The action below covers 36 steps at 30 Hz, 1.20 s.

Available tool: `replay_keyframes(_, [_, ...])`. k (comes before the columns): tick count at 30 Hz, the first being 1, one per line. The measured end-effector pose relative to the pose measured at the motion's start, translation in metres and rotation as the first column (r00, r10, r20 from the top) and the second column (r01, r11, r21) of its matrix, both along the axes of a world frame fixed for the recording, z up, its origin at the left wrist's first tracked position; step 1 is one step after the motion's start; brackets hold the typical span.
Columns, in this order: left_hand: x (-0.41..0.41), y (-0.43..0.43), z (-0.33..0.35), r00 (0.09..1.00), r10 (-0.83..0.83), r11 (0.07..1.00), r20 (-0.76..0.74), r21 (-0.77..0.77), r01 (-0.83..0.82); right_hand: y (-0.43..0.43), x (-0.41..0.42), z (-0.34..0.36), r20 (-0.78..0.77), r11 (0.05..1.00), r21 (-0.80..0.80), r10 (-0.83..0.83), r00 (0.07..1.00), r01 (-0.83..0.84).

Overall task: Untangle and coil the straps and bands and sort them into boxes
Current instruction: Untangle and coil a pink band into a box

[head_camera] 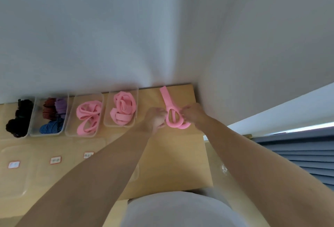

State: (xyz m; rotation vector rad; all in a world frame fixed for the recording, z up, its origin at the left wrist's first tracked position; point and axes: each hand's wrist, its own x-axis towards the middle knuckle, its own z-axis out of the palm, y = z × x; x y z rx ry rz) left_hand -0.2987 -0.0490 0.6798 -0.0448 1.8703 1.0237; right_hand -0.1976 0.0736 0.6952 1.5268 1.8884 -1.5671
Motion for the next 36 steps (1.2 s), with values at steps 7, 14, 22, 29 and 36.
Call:
replay_keyframes(7, [0.001, -0.002, 0.003, 0.991, -0.039, 0.992, -0.130, 0.115, 0.054, -0.010, 0.003, 0.001, -0.120, 0.991, -0.130, 0.004, 0.993, -0.019])
replay_keyframes(14, [0.012, -0.020, 0.026, 0.954, 0.025, 0.959, -0.299, 0.276, 0.061, 0.000, 0.019, 0.016, -0.331, 0.994, 0.058, 0.109, 0.937, -0.095])
replay_keyframes(22, [0.030, -0.031, 0.097, 0.958, 0.112, 0.898, -0.264, 0.439, 0.016, -0.003, 0.034, 0.080, -0.565, 0.985, 0.114, 0.171, 0.807, -0.129])
replay_keyframes(29, [0.043, -0.033, 0.171, 0.878, 0.156, 0.845, -0.452, 0.522, 0.119, -0.006, 0.045, 0.148, -0.736, 0.983, 0.141, 0.182, 0.652, -0.115])
replay_keyframes(36, [0.062, -0.036, 0.226, 0.756, 0.228, 0.805, -0.613, 0.556, 0.208, -0.007, 0.058, 0.203, -0.803, 0.964, 0.264, 0.233, 0.548, -0.024])
